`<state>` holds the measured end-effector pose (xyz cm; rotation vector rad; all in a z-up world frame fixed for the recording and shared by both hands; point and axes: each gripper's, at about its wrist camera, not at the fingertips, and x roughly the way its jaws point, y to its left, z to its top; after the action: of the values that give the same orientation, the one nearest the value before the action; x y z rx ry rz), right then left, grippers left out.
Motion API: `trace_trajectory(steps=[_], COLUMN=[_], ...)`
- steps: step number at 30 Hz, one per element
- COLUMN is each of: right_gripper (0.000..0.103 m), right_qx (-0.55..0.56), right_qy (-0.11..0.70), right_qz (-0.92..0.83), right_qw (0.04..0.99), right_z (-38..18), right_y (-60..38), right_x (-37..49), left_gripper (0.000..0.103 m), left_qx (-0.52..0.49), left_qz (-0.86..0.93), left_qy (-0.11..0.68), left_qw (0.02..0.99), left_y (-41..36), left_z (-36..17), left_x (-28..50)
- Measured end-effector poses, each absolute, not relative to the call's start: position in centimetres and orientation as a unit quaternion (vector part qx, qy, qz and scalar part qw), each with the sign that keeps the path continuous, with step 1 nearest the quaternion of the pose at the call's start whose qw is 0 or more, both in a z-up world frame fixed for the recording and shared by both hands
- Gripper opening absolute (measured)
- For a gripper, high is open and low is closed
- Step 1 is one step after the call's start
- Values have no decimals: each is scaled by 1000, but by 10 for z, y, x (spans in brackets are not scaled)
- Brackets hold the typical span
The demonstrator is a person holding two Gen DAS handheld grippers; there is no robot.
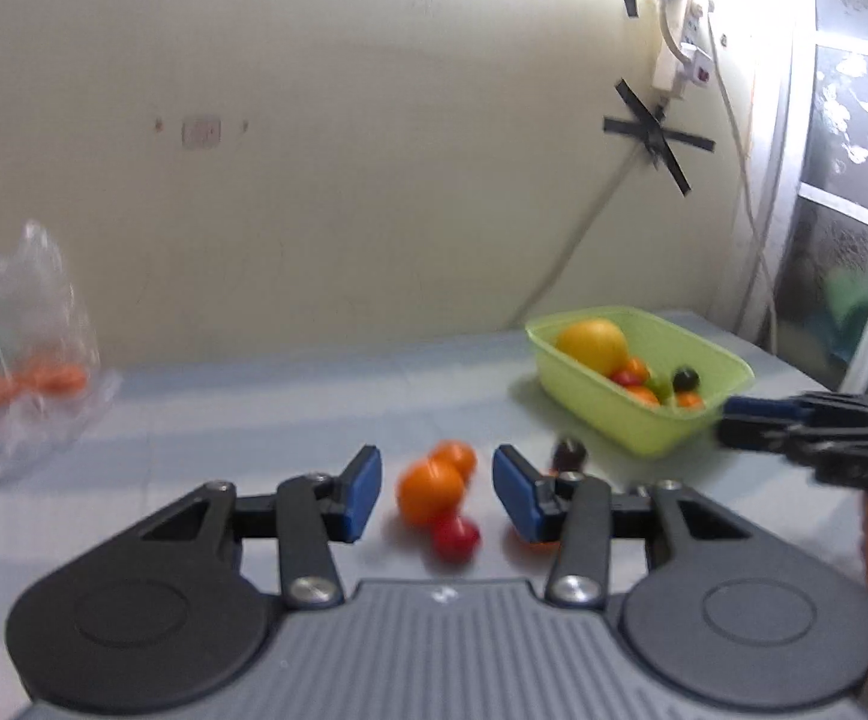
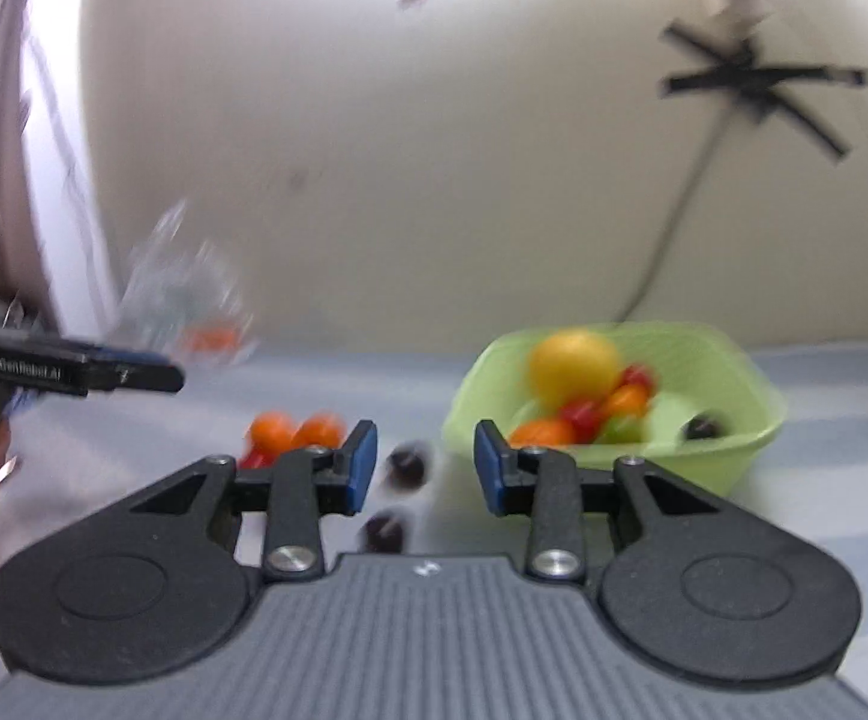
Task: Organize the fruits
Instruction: 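Grasp a mandarin orange with the left gripper while the right gripper grasps a dark plum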
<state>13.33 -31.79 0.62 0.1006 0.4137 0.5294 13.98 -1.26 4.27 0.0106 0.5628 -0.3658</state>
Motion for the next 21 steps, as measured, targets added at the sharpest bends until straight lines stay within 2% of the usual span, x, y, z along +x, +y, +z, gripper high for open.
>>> trace_trajectory(steps=[7, 9, 11, 19, 20, 21], right_gripper=[38, 38, 39, 38, 36, 29], right_qx=[-20, -29, -28, -35, -38, -44], right_qy=[257, 267, 278, 302, 301, 299], right_qz=[274, 264, 259, 263, 263, 260], right_qw=[926, 926, 925, 916, 916, 917], right_z=[-11, -16, -18, -27, -27, -27], right_y=[-274, -272, -272, -269, -269, -268], right_x=[142, 145, 150, 158, 157, 156], left_gripper=[44, 65, 77, 73, 72, 70], left_qx=[13, 29, 43, 76, 75, 76], left_qz=[-242, -258, -263, -273, -273, -270], left_qy=[284, 277, 276, 308, 314, 317], left_qw=[928, 925, 923, 908, 906, 906], left_y=[-48, -63, -75, -95, -95, -94], left_z=[26, 24, 20, 0, -1, -3], left_x=[153, 160, 169, 183, 185, 185])
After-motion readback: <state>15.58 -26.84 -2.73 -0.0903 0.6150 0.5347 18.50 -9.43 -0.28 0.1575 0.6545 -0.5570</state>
